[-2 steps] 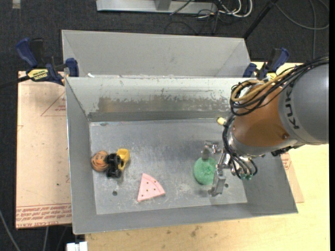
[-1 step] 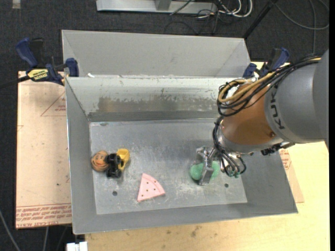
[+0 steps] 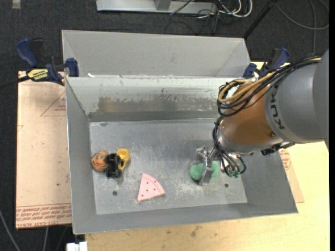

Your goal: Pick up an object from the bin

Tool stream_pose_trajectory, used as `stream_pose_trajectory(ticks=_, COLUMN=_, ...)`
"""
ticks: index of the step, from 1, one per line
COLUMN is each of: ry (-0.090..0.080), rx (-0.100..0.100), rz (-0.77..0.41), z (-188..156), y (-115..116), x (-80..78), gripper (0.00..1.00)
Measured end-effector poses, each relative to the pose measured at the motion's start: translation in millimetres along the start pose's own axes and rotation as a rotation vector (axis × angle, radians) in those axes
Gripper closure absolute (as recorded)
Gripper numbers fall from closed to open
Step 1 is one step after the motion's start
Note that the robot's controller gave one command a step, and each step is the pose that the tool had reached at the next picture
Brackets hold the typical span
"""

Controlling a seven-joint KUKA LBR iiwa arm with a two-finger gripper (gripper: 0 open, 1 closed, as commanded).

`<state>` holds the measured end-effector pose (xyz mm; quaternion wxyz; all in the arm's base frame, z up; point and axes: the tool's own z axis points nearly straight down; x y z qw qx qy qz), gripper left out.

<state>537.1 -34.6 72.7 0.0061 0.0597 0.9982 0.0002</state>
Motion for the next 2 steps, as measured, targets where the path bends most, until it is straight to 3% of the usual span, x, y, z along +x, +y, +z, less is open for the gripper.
stream_pose_trajectory(ticks=1, ry=0.006, rx=0.0, rz=0.0, z=-3.7, y=0.2, x=1.3, gripper=1.0)
stream_pose_trajectory(ticks=2, ry=0.009, rx=-0.002, rz=-0.215, z=-141.4, y=61.3, x=-59.6, gripper=1.0)
